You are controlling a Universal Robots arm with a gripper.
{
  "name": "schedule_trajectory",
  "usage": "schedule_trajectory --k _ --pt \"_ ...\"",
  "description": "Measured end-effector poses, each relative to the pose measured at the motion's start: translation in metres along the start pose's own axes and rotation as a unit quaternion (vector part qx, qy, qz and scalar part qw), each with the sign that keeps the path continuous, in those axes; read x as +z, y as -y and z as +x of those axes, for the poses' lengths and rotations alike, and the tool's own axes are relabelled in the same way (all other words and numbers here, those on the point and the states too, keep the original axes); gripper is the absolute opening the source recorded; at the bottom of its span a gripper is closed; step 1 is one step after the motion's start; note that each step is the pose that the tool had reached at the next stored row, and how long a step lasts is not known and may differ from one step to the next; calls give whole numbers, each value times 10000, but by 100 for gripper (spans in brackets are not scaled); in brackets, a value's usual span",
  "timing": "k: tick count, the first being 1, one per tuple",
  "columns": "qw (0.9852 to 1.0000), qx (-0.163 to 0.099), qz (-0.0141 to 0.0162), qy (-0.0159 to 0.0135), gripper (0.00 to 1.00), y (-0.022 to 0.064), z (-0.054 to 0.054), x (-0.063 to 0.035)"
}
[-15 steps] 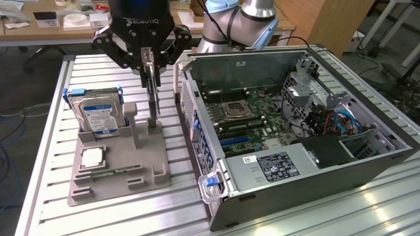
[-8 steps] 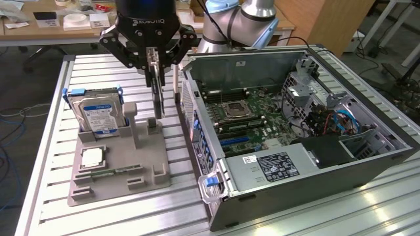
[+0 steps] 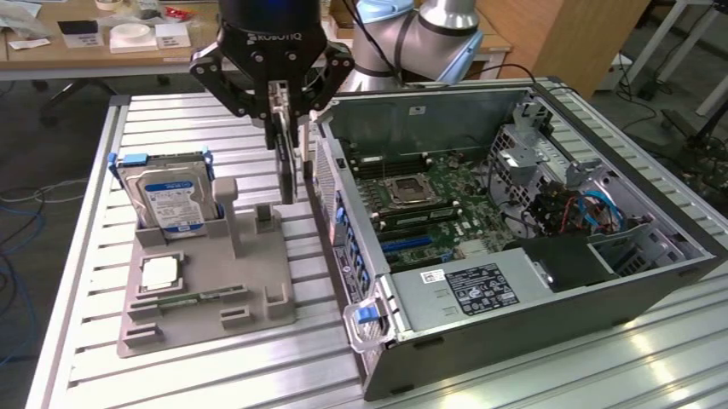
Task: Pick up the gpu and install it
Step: 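Pick up the gpu and move the gpu toward the slot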
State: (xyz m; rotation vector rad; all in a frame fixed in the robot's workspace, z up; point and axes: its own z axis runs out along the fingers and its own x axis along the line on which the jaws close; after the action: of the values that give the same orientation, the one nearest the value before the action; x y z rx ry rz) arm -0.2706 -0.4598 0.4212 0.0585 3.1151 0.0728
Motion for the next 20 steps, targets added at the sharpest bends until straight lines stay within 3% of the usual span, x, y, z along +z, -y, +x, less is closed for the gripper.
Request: schedule_trajectory --k 20 --pt "10000 1 -35 -1 27 -15 -354 9"
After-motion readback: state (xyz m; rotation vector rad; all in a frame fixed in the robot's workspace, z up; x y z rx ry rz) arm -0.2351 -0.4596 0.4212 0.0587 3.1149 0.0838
